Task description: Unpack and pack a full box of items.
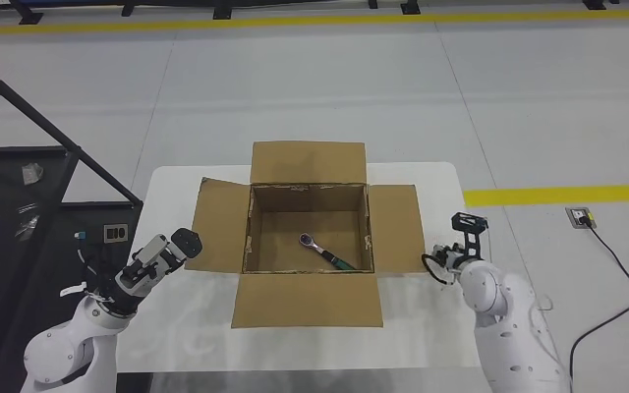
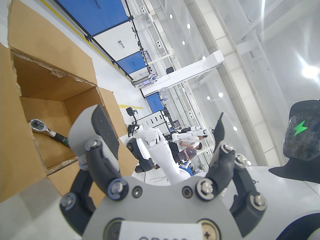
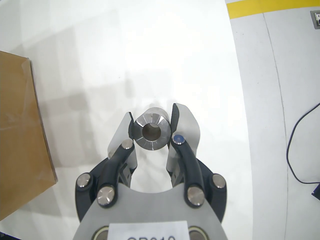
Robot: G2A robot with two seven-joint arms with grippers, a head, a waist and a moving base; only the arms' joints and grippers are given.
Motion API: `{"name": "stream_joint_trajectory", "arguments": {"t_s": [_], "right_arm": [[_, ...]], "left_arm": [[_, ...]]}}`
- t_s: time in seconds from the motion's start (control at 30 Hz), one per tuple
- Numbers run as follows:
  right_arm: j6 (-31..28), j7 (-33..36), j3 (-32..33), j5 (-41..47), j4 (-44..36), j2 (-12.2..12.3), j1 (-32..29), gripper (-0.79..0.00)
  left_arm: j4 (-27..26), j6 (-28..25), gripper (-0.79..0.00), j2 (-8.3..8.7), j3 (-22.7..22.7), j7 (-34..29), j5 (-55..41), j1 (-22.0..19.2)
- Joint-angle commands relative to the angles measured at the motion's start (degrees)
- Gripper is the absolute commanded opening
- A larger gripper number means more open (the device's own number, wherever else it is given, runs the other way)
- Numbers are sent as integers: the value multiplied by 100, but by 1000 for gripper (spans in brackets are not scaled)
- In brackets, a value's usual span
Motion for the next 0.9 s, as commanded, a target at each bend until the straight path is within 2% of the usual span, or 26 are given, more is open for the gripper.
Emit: {"name": "stream_joint_trajectory", "arguments": {"t_s": [0.0,0.07,0.1,0.13,0.17,0.2,0.23,0.3,0.47,0.7,0.87], "right_arm": [[79,9,-28,-103,62,12,32,-785],[103,-4,-45,-62,111,16,56,-785],[98,-14,-52,-40,130,19,60,-720],[111,-17,-57,-20,149,21,63,-536],[115,-20,-63,12,158,23,67,-394],[117,-27,-69,28,165,26,68,-175],[120,-33,-75,34,168,30,69,-139],[127,-64,-71,83,133,37,59,0],[162,-256,50,109,-312,77,-23,0],[288,-592,243,-174,-1820,148,-100,0],[82,-706,-207,-162,-2724,132,230,0]], "left_arm": [[0,0,0,0,0,0,0,0],[0,0,0,0,0,0,0,0],[0,0,0,0,0,0,0,0],[0,0,0,0,0,0,0,0],[0,0,0,0,0,0,0,0],[0,0,0,0,0,0,0,0],[0,0,0,0,0,0,0,0],[0,0,0,0,0,0,0,0],[0,0,0,0,0,0,0,0],[0,0,0,0,0,0,0,0],[0,0,0,0,0,0,0,0]]}}
